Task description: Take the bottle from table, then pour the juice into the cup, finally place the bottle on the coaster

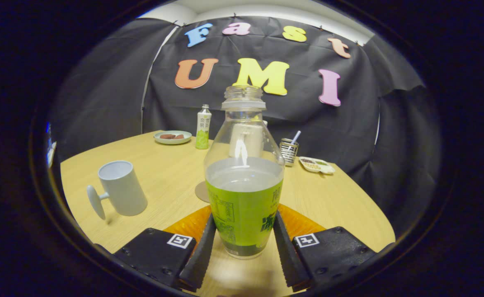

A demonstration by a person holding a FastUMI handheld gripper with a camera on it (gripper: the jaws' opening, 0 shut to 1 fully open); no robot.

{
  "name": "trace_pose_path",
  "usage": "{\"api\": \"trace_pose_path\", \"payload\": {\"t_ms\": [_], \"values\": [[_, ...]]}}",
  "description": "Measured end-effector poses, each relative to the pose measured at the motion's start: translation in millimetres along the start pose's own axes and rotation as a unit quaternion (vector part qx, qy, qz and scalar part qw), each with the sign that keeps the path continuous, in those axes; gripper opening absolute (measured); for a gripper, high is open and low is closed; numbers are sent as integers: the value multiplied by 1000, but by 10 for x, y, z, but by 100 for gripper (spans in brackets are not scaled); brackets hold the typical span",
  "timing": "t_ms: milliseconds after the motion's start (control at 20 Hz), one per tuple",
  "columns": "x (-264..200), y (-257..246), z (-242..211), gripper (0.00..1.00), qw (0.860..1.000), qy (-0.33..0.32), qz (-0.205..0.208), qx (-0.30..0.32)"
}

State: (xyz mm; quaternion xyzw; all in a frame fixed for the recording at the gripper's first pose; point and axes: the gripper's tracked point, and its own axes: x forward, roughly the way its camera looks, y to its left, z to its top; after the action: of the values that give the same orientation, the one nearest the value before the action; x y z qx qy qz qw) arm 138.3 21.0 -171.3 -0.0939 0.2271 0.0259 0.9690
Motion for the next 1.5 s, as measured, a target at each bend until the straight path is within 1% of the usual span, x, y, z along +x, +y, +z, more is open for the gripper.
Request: {"api": "trace_pose_path", "payload": {"t_ms": [100, 200, 300, 400, 600, 900, 1000, 1150, 1200, 1350, 1500], "values": [[-4, 21, 112, 75, 999, -6, -11, -48], [-12, 42, 275, 74, 994, -21, -27, -101], [-12, 80, 420, 74, 987, -36, -43, -153], [13, 98, 548, 74, 976, -51, -62, -204], [53, 174, 766, 74, 943, -78, -96, -308], [168, 329, 870, 74, 886, -105, -131, -433], [181, 371, 873, 74, 871, -109, -138, -458], [261, 448, 892, 73, 857, -116, -142, -481], [275, 465, 909, 73, 850, -119, -145, -492], [240, 473, 954, 73, 824, -127, -158, -529], [254, 501, 956, 73, 812, -123, -161, -547]]}}
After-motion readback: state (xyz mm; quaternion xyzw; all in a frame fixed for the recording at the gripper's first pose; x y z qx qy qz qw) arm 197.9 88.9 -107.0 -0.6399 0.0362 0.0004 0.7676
